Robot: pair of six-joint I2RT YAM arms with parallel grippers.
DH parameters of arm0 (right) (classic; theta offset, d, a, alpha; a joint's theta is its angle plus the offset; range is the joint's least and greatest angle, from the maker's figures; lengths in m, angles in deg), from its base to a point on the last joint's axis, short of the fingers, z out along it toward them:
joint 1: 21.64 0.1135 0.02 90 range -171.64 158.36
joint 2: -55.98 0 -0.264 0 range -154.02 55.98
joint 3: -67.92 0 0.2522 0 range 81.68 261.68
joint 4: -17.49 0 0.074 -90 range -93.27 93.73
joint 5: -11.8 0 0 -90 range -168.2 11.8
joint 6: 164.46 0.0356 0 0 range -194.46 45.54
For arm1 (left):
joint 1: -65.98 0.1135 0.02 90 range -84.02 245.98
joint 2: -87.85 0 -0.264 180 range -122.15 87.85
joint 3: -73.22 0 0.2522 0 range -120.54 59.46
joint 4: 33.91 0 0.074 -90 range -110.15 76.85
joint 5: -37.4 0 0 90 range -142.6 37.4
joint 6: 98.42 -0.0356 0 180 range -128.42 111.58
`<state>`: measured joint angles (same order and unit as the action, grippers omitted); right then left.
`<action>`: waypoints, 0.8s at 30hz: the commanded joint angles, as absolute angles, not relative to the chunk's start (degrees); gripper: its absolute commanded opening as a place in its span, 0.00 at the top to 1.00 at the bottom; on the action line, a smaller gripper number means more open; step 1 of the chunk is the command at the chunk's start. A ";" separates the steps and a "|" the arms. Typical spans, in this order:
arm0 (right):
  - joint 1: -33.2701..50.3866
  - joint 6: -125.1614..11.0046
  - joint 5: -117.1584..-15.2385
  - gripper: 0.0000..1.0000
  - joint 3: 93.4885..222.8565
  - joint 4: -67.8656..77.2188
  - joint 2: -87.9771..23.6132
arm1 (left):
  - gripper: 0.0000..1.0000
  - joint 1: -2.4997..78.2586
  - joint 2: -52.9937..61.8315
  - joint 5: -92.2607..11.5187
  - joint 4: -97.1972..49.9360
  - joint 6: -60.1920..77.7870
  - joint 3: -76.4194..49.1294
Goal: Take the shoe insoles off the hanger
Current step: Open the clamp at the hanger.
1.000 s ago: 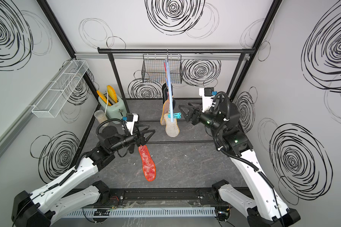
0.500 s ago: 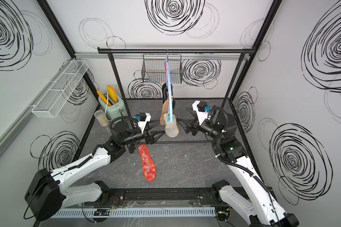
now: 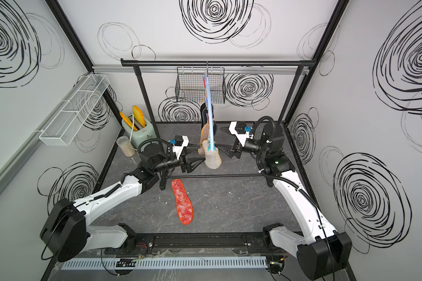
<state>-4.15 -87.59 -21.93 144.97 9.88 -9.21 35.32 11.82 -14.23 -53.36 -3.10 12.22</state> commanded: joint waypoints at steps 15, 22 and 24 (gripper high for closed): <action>1.37 -92.90 -15.94 0.36 148.87 14.32 -15.27 | 0.26 35.39 9.12 -9.88 -56.40 -6.58 9.36; 3.42 -92.00 -15.66 0.49 151.87 13.75 -17.76 | 0.27 35.39 8.28 -9.49 -56.48 -6.68 8.83; 4.13 -91.84 -15.64 0.54 151.99 14.18 -17.81 | 0.29 35.39 8.30 -9.22 -56.77 -6.50 8.94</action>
<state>3.09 -90.65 -17.47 150.48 13.11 -17.60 35.61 8.69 -11.02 -53.69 -5.46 10.88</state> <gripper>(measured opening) 0.474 0.712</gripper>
